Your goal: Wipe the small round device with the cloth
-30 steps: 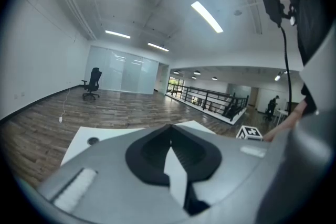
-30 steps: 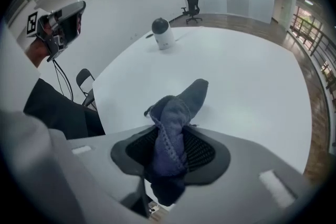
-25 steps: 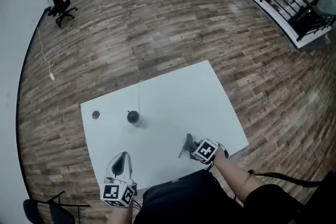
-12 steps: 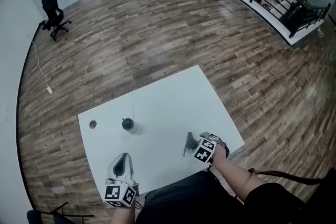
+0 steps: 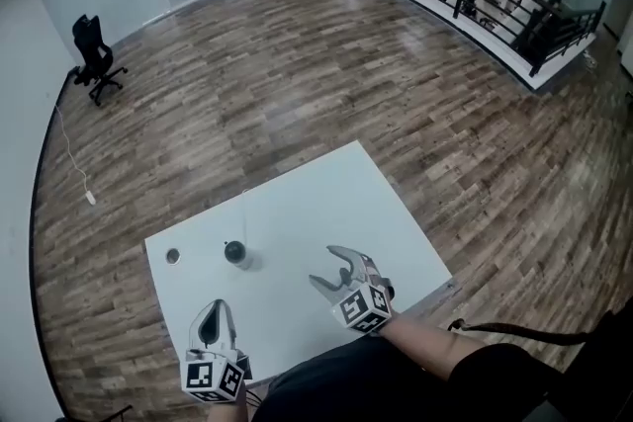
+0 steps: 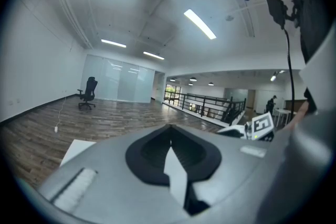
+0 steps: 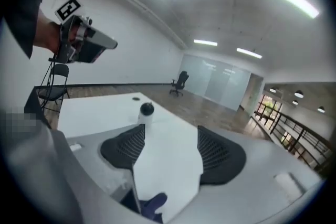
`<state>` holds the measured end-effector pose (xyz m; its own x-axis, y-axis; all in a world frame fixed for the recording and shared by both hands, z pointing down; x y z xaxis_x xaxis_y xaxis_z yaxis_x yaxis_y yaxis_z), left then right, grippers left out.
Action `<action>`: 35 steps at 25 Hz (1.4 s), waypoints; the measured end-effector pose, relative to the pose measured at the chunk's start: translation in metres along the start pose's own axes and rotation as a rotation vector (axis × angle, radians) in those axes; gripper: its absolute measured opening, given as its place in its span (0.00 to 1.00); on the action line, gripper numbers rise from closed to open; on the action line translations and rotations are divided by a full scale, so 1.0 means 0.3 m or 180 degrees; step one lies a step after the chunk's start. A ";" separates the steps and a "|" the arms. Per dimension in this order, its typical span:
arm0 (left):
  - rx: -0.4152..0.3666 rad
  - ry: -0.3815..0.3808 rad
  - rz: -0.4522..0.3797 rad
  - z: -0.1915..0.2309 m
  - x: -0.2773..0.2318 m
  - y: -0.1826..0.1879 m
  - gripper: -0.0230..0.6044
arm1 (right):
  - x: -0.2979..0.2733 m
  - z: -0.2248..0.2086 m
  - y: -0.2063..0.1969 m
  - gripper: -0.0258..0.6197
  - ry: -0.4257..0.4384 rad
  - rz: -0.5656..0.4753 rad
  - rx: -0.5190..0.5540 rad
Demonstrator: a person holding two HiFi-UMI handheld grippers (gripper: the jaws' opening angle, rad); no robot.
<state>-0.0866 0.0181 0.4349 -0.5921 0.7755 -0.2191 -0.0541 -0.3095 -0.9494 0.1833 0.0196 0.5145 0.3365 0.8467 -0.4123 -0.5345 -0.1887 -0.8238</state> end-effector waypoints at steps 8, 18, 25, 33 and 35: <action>-0.0061 -0.0019 -0.0121 0.037 0.009 0.032 0.05 | 0.085 -0.061 0.363 0.44 -0.0177 -0.0964 0.0047; -0.0064 -0.0130 -0.0093 0.041 -0.008 0.020 0.05 | 0.060 0.009 0.325 0.05 -0.0144 -0.0795 0.0008; -0.0006 -0.0205 -0.0079 0.026 -0.020 0.013 0.05 | 0.037 0.022 0.206 0.04 -0.0131 -0.0648 -0.0691; -0.0038 -0.0323 -0.0007 -0.014 -0.032 -0.020 0.05 | 0.024 0.038 0.062 0.04 -0.0127 -0.0353 -0.1293; -0.0061 -0.0379 0.0014 -0.030 -0.035 -0.028 0.05 | 0.023 0.043 0.046 0.04 -0.0102 -0.0301 -0.1338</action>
<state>-0.0728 0.0175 0.4432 -0.6838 0.7028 -0.1962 -0.0366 -0.3015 -0.9528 0.1683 0.0291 0.5053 0.3410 0.8837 -0.3206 -0.1380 -0.2903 -0.9469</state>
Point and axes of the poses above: the fingertips, and each gripper's own axes: x backward along the fingers, z to its left, y out of its top, the point moved 7 cm from there along x, backward along the fingers, and after that the axes turned 5 degrees about x, right-handed, at the moved point
